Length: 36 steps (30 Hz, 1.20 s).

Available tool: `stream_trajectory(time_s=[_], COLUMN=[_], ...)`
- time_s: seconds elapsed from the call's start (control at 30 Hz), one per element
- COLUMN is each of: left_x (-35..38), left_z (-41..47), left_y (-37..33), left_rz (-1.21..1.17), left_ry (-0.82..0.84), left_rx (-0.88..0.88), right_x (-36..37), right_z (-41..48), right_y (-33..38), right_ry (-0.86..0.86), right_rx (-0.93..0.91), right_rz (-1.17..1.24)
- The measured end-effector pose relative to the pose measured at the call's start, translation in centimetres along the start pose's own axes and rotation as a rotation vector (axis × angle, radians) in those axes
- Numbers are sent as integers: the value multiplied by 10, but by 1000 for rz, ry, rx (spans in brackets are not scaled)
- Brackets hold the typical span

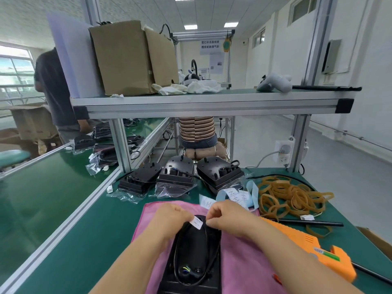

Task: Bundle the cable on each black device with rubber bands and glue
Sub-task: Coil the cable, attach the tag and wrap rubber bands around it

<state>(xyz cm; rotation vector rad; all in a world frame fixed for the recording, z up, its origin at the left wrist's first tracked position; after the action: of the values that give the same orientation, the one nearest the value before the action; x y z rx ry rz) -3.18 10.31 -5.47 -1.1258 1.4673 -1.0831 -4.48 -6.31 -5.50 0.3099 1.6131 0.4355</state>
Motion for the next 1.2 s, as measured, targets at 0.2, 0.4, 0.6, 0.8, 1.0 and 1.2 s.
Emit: stream_trajectory(time_s=[0.2,0.4,0.6,0.8,1.0,1.2], left_x=[2,1,5,5,2,-2], left_z=[-15,-18,-19,-20,-10,-8], left_y=[37,41,30,24,35,36], left_rz=[-228,-91,291,465,399,395], left_ry=[-88,-152,-206,-211,-139,-177], left_rx=[-126,-85,65,132,76,121], right_x=[8,11,13,15,-25,-74], right_z=[0,1,0,1,4,0], right_y=[5,4,1,-1,-32,-126], right_ry=[19,31,12,19,-182,-489], right_rx=[23,42,45,39,131,490], right_rz=[-45,-24,-3,5,89,-88])
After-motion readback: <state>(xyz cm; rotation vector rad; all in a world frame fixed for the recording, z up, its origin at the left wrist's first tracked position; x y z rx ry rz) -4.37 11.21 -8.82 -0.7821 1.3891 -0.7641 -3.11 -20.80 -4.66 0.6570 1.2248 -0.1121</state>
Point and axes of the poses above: each hand's wrist, its own z-axis towards the middle knuckle, its own x-axis out of the palm, y = z × x, the point moved 7 cm from there along z, towards the middle knuckle, and after that the axes turned 14 degrees about -z, right-handed, at the moved point
